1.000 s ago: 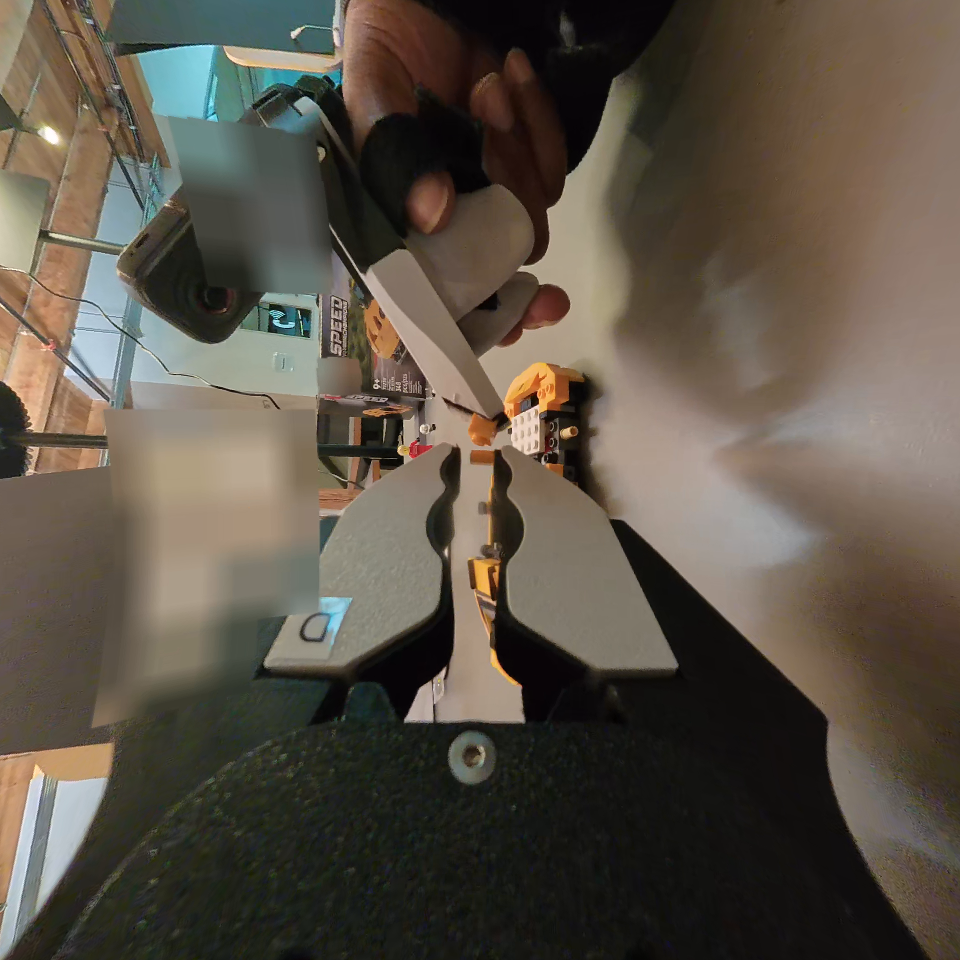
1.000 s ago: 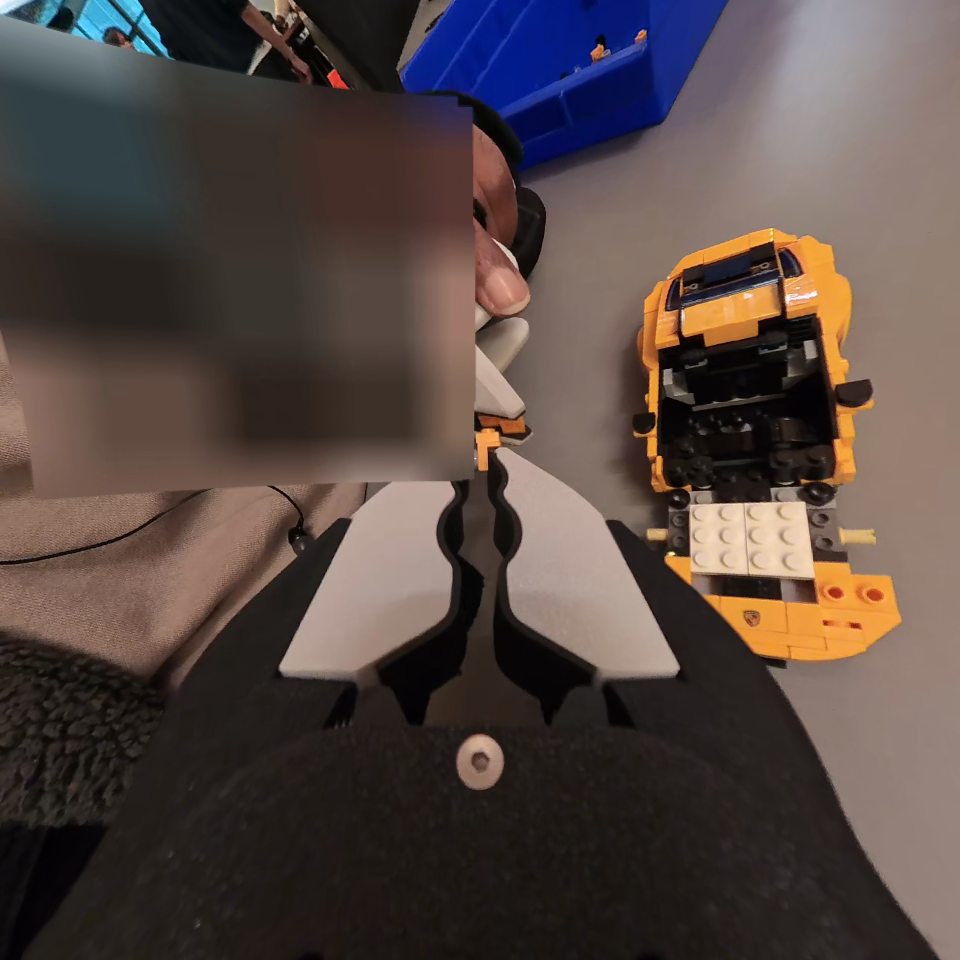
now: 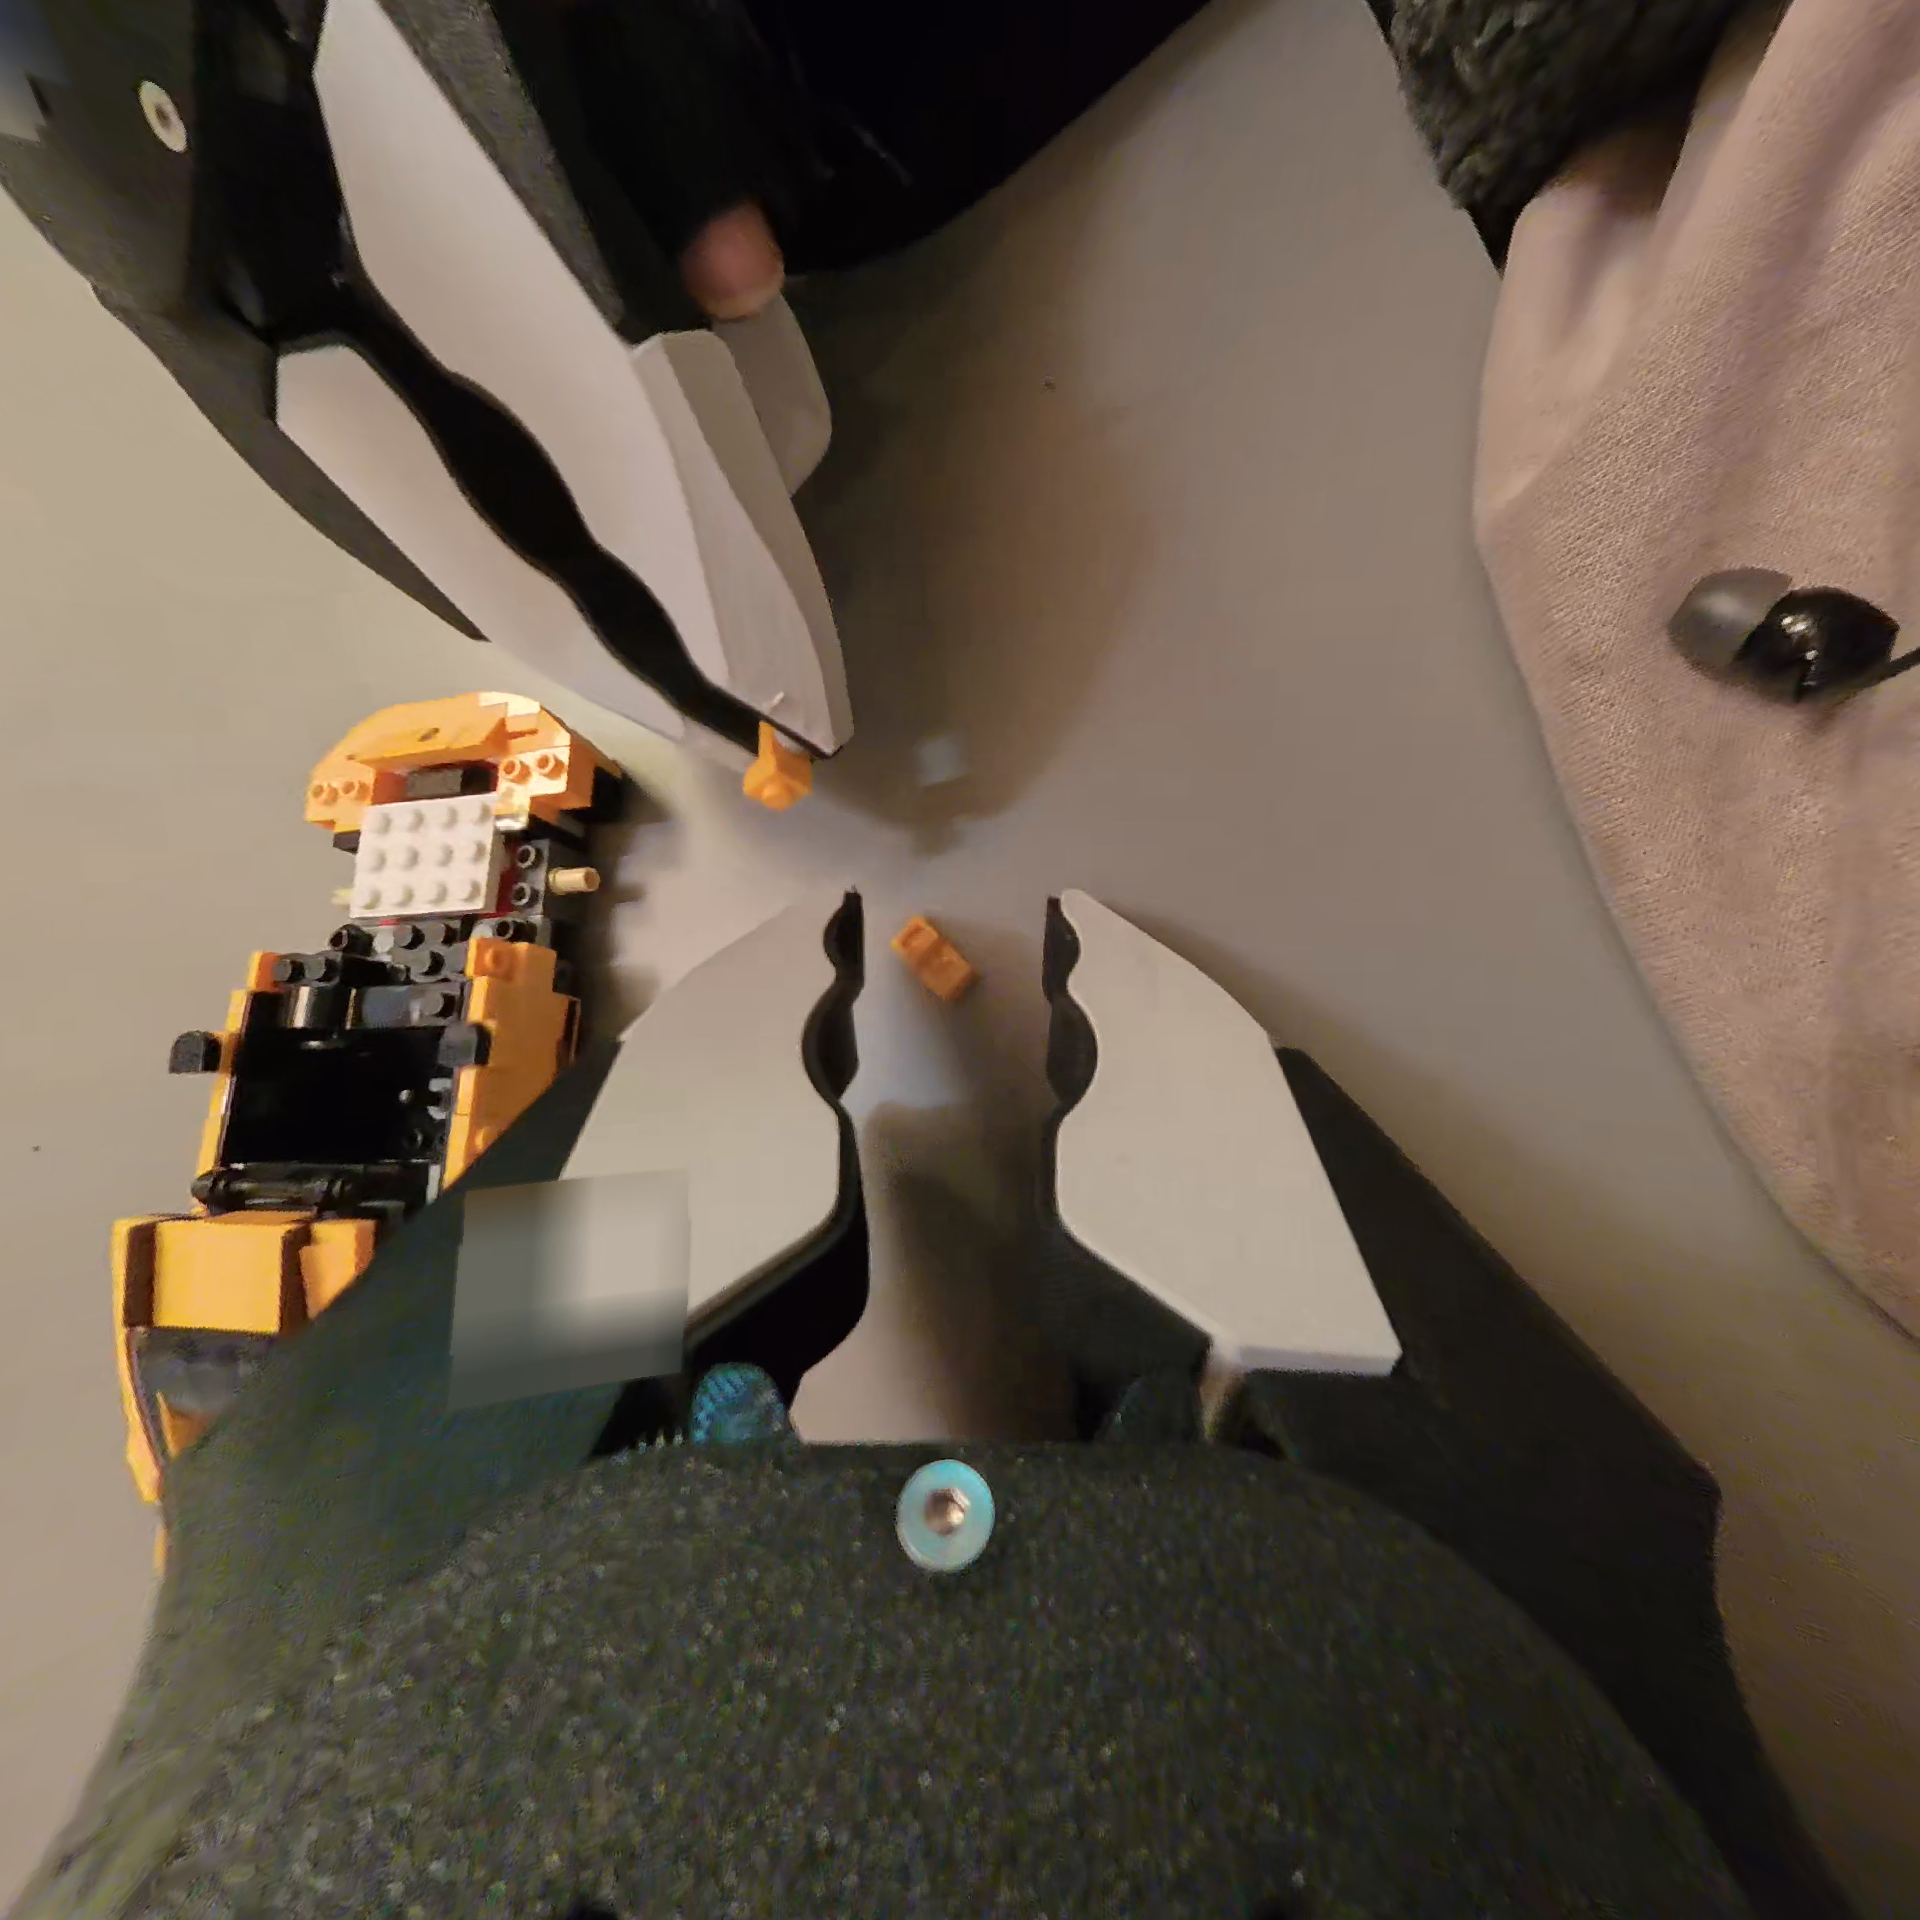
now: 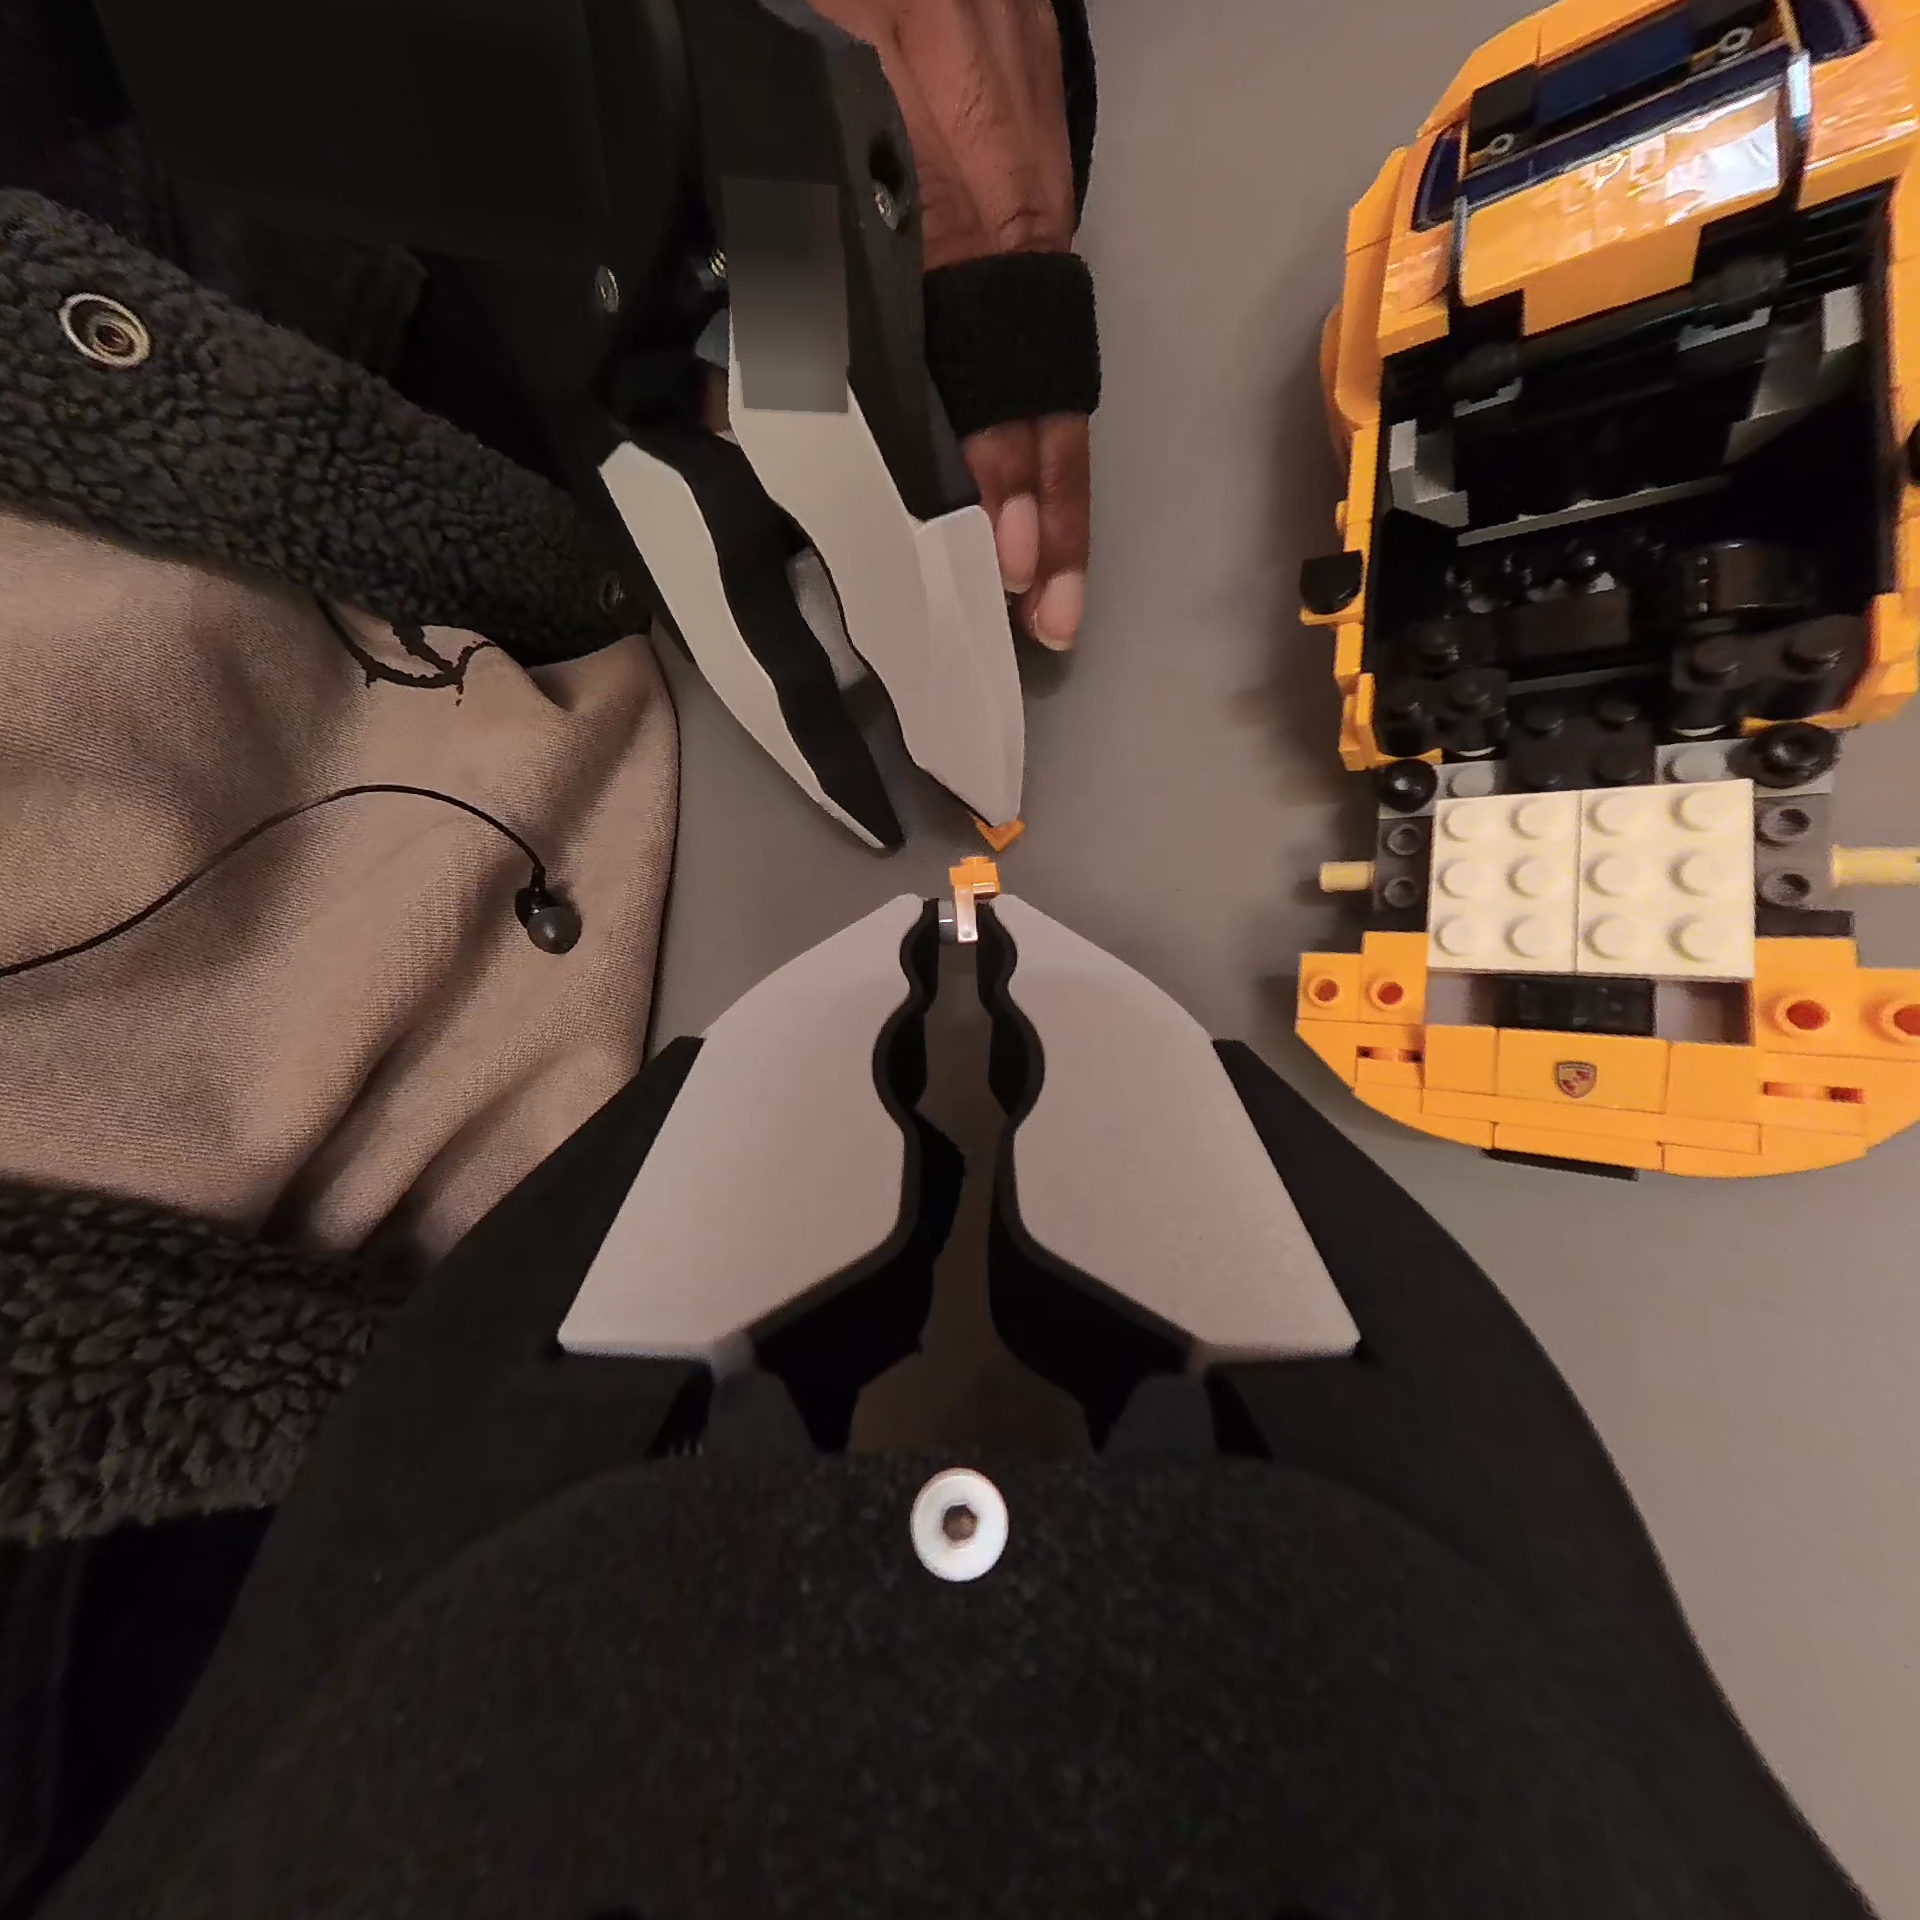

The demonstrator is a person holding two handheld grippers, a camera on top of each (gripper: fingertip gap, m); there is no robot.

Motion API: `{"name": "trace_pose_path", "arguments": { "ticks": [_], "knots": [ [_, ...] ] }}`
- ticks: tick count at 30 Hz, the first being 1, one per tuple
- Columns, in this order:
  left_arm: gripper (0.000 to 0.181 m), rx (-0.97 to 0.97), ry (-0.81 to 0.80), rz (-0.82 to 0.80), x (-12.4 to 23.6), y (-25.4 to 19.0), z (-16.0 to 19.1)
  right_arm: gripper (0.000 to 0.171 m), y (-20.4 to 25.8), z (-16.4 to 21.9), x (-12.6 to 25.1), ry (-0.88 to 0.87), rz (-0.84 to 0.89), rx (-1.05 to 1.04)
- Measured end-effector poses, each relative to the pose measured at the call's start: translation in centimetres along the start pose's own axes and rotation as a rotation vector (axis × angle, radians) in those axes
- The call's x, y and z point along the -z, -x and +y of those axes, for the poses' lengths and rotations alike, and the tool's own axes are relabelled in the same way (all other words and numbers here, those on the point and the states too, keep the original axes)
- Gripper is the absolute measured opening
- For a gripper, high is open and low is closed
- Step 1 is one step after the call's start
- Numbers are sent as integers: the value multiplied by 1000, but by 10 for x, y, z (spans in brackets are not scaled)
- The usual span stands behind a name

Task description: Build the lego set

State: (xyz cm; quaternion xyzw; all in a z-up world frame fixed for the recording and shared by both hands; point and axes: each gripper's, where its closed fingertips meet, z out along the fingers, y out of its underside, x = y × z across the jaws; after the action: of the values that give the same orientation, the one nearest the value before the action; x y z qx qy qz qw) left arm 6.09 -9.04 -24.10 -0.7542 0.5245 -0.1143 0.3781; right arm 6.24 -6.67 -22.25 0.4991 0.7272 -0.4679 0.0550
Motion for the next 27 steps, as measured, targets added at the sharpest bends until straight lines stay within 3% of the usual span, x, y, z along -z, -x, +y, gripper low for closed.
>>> {"name": "trace_pose_path", "arguments": {
  "ticks": [6,18,23,27],
  "knots": [
    [26,42,0,-4,12,8,8,7,3,1,-1,15,-7,11],
    [14,245,138,15,1,2,16,7,2,5,-2,54,52,39],
    [2,224,146,-56,-2,5,16,7,4,6,-13,99,85,67],
    [7,214,106,-83,-7,5,8,6,4,9,-18,133,111,85]
  ]
}}
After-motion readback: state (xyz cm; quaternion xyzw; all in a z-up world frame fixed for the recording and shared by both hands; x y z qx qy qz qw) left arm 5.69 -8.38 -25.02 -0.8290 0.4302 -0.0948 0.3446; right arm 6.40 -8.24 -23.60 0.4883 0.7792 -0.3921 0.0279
